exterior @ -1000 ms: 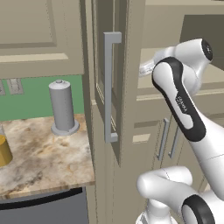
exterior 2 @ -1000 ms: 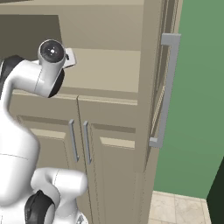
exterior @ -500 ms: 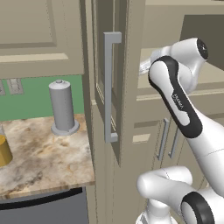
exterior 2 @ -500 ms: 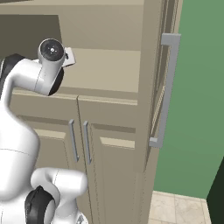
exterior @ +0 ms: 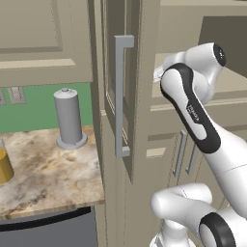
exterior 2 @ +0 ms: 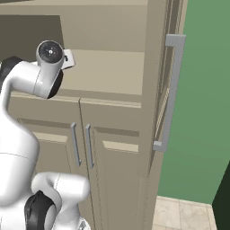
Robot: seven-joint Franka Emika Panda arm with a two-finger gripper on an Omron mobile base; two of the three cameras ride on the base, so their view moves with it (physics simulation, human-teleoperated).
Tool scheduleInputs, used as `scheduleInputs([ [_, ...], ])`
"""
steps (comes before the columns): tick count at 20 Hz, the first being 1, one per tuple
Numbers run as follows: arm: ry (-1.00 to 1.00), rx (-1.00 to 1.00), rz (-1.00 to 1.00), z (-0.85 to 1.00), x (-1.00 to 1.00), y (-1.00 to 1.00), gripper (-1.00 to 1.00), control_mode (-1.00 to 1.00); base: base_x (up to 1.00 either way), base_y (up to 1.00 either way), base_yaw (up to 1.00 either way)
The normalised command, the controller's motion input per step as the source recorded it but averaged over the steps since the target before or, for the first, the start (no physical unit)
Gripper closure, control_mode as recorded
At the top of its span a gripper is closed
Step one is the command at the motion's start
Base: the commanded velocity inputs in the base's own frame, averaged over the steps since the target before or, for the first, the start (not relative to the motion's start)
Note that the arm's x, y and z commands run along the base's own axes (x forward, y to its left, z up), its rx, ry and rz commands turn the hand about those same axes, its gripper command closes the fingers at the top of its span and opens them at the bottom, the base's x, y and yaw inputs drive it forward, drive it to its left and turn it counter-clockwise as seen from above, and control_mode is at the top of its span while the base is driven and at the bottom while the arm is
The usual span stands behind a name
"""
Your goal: There is a tray on the dining counter. Grab the cup, mug, and pitcher and place them on the tray. The pitcher may be placed next to the tray if it cannot fit the tray.
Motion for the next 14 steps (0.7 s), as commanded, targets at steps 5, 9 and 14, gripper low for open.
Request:
scheduleInputs([
  [5,0.0,0.0,0.0,-0.05,0.0,0.02,-1.0,-1.0,0.0,0.0,0.0],
  [9,0.0,0.0,0.0,-0.09,0.0,0.04,-1.0,-1.0,0.0,0.0,0.0],
  [14,0.0,0.0,0.0,-0.12,0.04,0.05,-1.0,-1.0,0.0,0.0,0.0],
])
